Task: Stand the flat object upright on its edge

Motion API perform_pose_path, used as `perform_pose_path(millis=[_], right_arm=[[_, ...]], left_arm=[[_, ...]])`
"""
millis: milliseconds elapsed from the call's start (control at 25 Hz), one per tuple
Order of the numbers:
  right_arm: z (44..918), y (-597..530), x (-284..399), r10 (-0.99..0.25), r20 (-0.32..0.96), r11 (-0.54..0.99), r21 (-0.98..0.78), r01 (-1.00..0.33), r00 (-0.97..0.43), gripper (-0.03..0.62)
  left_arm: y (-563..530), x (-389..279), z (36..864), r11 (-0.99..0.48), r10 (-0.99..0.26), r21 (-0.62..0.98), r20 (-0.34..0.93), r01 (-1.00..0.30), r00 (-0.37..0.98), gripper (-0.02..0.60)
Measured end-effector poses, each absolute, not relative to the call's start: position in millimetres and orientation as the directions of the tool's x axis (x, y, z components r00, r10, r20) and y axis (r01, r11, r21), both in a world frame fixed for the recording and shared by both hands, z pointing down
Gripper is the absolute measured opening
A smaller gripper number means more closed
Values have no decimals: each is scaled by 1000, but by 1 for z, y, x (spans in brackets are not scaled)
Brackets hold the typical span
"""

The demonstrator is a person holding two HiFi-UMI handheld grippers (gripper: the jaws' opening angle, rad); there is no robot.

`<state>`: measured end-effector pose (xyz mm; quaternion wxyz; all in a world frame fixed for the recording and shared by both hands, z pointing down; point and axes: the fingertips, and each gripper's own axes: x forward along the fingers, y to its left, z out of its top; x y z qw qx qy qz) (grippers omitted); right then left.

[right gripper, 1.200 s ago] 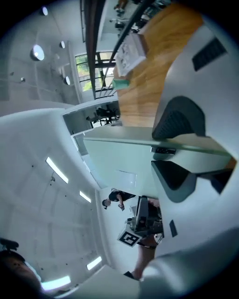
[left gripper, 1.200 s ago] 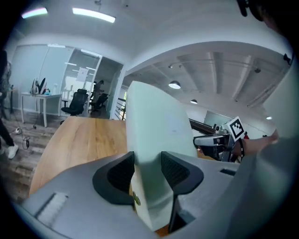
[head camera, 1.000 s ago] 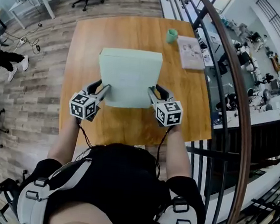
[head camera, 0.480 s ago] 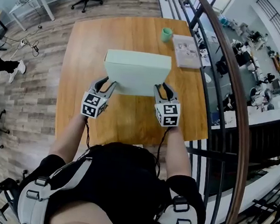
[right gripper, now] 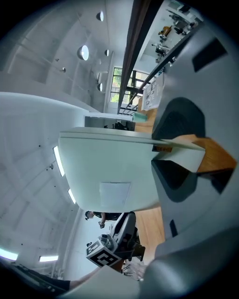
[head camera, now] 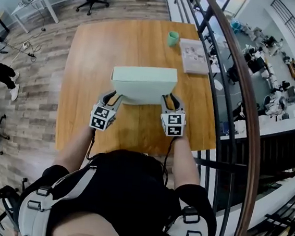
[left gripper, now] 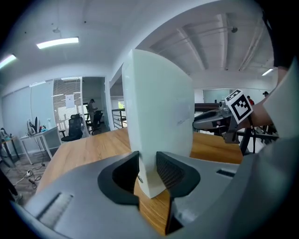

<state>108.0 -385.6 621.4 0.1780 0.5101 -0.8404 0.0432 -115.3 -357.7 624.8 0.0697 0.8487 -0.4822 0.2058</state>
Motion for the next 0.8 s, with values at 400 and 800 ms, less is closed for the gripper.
perform_pose_path(millis=[400,800], right_arm=[[623,-387,108,-840,348,471,89,-877,-416,143],[586,-378,120,-895,255,375,-14,-927,-366,143]], left_arm=[[-359,-119,627,-525,-787,-123,448,-842,424,117],[-362,-148,596,-423,-856,-47,349,-905,382,118]])
